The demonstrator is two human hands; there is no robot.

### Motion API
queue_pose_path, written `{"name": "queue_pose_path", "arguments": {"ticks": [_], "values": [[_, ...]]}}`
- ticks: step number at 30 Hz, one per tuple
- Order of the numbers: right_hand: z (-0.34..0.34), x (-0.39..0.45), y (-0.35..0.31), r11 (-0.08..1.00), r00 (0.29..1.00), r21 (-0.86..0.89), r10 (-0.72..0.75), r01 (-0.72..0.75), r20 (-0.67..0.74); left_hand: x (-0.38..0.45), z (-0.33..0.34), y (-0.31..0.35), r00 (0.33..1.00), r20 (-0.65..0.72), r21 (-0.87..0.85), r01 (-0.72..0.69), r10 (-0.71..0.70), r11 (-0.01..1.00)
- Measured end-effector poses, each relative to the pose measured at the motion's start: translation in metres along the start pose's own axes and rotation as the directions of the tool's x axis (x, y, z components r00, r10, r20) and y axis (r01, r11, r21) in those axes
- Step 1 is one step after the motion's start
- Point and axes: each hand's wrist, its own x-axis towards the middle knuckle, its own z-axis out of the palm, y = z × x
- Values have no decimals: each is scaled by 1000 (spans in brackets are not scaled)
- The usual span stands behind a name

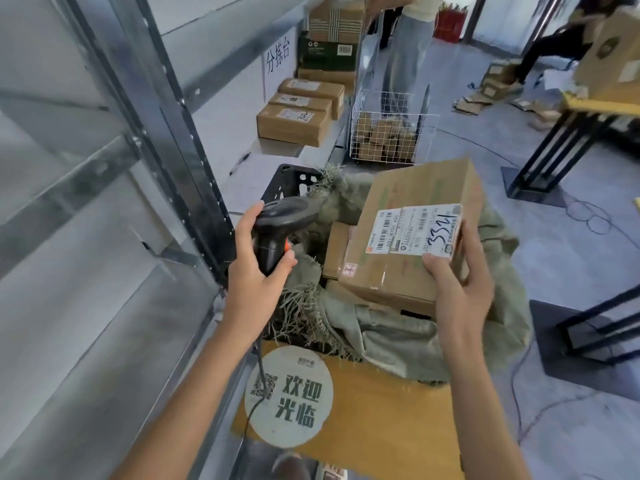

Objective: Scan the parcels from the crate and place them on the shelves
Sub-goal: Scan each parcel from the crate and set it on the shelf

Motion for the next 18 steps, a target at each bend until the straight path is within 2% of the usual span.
{"name": "queue_pose_path", "arguments": {"ticks": [2,8,12,15,18], "values": [[9,6,10,997,1000,-76,-7,7,10,16,9,-3,999,48,68,-1,-2,998],[33,11,38,929,995,-368,-12,49,101,62,37,-26,958,231,13,173,-171,985],[40,11,50,879,993,-474,8,49,117,71,52,-40,910,339,109,212,-237,971],[44,13,53,857,991,-513,26,46,132,71,58,-48,892,342,151,259,-296,954],[51,14,56,845,991,-535,49,27,128,73,58,-58,877,343,120,314,-337,942]]}}
